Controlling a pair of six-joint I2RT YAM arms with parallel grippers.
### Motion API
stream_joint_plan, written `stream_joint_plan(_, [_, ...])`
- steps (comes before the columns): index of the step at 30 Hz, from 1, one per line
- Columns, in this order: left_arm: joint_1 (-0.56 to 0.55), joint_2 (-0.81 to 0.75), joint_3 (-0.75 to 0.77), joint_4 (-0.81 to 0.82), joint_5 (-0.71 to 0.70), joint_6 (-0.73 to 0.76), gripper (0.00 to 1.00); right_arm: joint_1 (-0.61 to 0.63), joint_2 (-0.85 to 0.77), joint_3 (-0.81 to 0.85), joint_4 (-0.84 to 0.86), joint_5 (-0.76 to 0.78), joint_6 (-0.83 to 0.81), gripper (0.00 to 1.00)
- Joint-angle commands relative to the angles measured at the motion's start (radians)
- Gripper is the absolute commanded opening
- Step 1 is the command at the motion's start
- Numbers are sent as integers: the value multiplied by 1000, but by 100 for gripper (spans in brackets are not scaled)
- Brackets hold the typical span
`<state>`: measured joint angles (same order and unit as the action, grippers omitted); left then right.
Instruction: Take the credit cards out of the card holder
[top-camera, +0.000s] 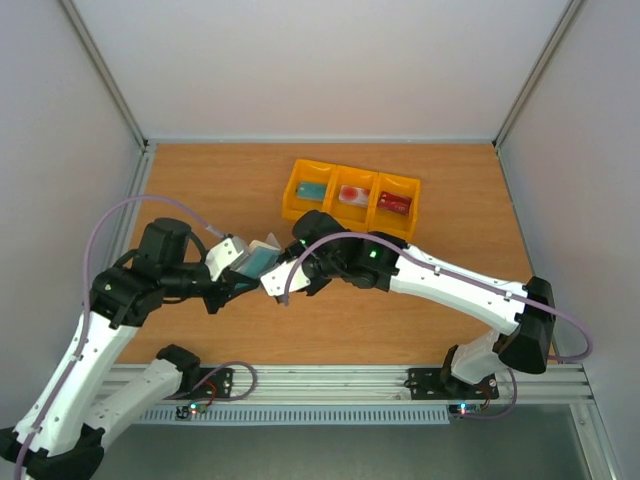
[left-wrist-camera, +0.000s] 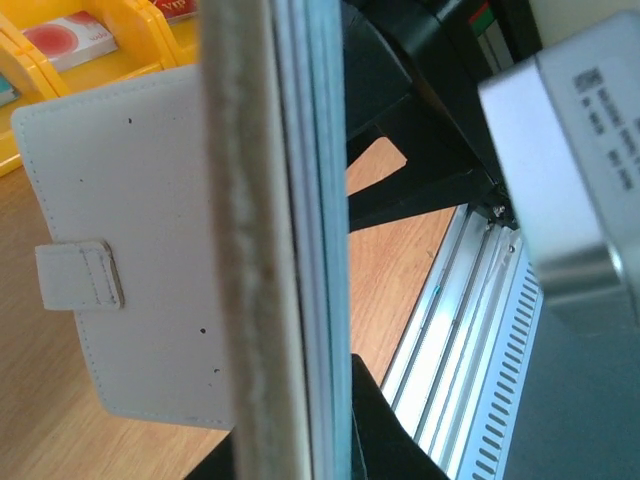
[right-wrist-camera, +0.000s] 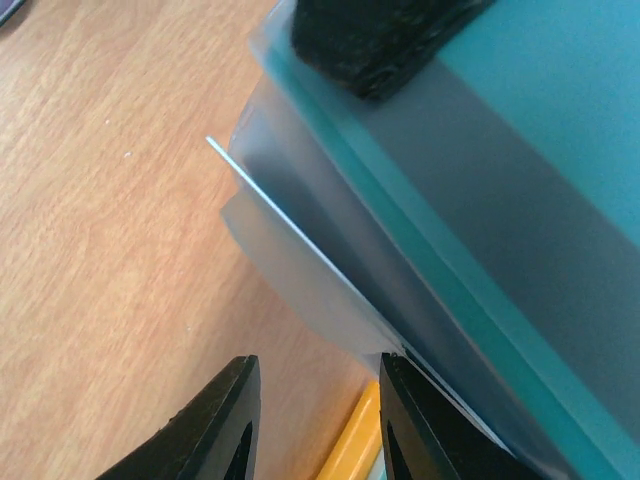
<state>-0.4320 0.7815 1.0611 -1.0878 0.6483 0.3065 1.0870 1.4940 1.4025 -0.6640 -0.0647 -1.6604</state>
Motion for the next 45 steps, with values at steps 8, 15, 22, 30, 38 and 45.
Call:
stream_joint_plan(8, [-14,-77,-76,192,31,-165,0,-20,-26,-39,279,-127,536,35])
stream_joint_plan(15, [-14,-106,-159,367,57,-262,0,-37,-60,-141,433,-96,856,41])
stream_joint_plan(22, [-14,-124,-176,359,-6,-249,0,-70,-131,-234,510,-176,997,47])
stream_joint_plan(30, [-14,-127,-195,380,-25,-247,0,-79,-149,-249,505,-236,1029,57])
stream_joint_plan(38, [-14,-136,-200,387,-32,-253,0,-111,-170,-277,548,-228,1176,61])
stream_joint_plan(45, [-14,-133,-211,405,-13,-281,0,-138,-208,-327,612,-340,1340,56])
